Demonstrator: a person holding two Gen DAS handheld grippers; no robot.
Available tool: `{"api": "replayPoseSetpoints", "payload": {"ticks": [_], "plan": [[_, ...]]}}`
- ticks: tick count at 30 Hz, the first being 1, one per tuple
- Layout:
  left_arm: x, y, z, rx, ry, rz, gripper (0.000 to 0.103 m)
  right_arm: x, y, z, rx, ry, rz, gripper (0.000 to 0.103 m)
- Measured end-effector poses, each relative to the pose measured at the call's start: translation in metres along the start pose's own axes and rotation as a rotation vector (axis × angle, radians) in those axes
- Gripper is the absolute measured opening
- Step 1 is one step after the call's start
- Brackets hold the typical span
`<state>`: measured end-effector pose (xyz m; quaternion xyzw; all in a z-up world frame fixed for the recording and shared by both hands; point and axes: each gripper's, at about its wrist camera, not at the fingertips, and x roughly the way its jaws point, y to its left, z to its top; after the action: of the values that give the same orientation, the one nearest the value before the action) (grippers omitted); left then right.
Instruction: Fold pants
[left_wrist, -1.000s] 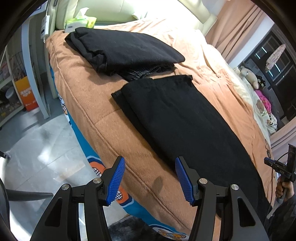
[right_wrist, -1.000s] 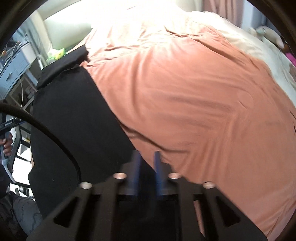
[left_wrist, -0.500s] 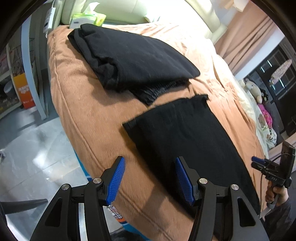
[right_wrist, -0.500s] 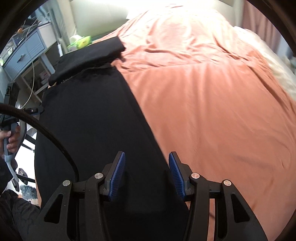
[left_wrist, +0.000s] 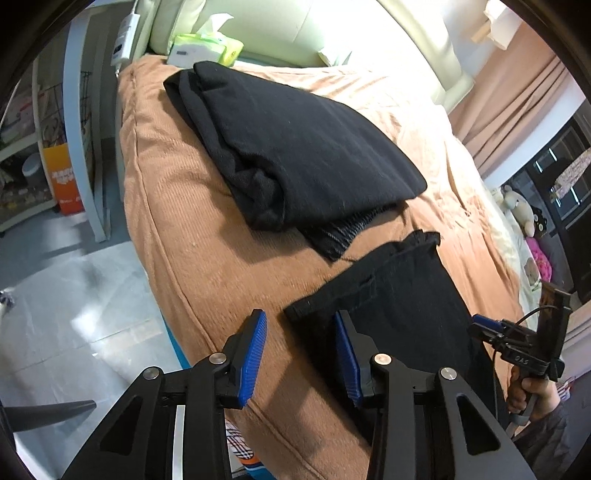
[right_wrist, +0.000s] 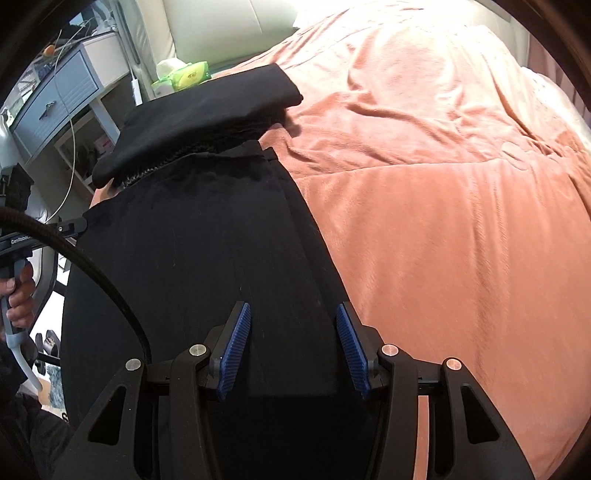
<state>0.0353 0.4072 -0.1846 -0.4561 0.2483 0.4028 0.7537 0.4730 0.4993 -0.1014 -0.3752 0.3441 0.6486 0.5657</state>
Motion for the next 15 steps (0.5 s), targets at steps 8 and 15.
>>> {"api": "replayPoseSetpoints", "payload": {"ticks": [8,15], "plan": [[0.002,0.0,0.005,-0.003,-0.003,0.007,0.04,0.025,-0.004,0.02,0.017,0.048,0.038,0.038],[0.002,0.0,0.009,-0.003,-0.009,0.009,0.034,0.039,-0.004,0.037,0.031,0.082,0.033,0.0]]}}
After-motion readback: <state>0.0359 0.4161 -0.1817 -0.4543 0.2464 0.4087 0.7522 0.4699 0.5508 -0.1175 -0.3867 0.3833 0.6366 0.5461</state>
